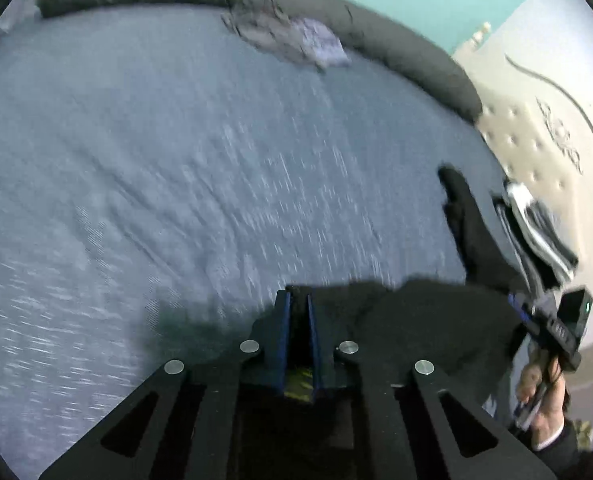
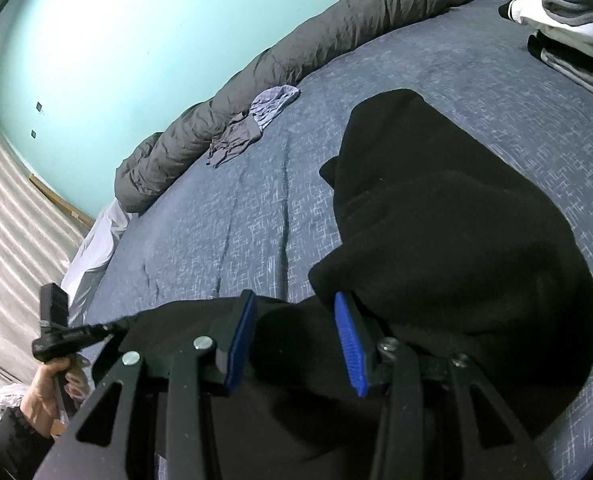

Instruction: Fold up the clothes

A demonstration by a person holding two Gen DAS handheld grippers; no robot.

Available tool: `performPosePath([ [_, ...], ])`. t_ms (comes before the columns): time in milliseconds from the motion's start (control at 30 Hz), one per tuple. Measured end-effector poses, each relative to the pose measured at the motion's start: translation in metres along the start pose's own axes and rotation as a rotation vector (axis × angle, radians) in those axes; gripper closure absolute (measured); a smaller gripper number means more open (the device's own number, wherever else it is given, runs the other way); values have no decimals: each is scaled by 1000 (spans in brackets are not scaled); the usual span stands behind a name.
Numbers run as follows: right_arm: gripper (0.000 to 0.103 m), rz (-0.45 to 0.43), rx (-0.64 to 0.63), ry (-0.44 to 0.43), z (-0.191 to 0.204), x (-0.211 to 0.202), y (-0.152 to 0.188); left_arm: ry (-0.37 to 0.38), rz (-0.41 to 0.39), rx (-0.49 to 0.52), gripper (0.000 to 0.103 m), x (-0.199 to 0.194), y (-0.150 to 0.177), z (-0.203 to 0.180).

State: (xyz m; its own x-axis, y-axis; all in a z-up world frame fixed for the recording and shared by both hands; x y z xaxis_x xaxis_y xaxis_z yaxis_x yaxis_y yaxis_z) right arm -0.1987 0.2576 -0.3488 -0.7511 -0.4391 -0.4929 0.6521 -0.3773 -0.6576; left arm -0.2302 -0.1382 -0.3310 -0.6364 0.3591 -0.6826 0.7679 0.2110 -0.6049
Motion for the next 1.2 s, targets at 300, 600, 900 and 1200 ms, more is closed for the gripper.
performPosePath([
  [300, 62, -49, 16, -12, 0, -11, -10, -85, -215, 11, 96, -75, -92, 1],
  [600, 58, -98, 27, -27, 1, -22, -22, -192, -395, -14, 96, -161, -161, 20],
  [900, 57, -55, 10, -29, 5, -13, -9, -299, -90, -66, 92, -57, -78, 91],
  [1200, 56, -14, -8, -25, 4, -1, 2, -306, -49, -79, 64, -45, -35, 123],
])
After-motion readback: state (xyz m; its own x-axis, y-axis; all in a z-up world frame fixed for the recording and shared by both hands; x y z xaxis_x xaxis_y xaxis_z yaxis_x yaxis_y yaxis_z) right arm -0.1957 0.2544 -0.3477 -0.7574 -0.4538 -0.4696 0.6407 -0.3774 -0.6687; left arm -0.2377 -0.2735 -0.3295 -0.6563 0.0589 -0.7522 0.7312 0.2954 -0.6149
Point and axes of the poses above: each gripper's, at about its wrist camera, not at the fingertips, and x roughly the way its jaws point, z to its left, y to its underside, the point moved 8 cm from there along x, roughly the way its jaws point, and after that the axes turned 10 degrees about -z, right-handed, at the moved point
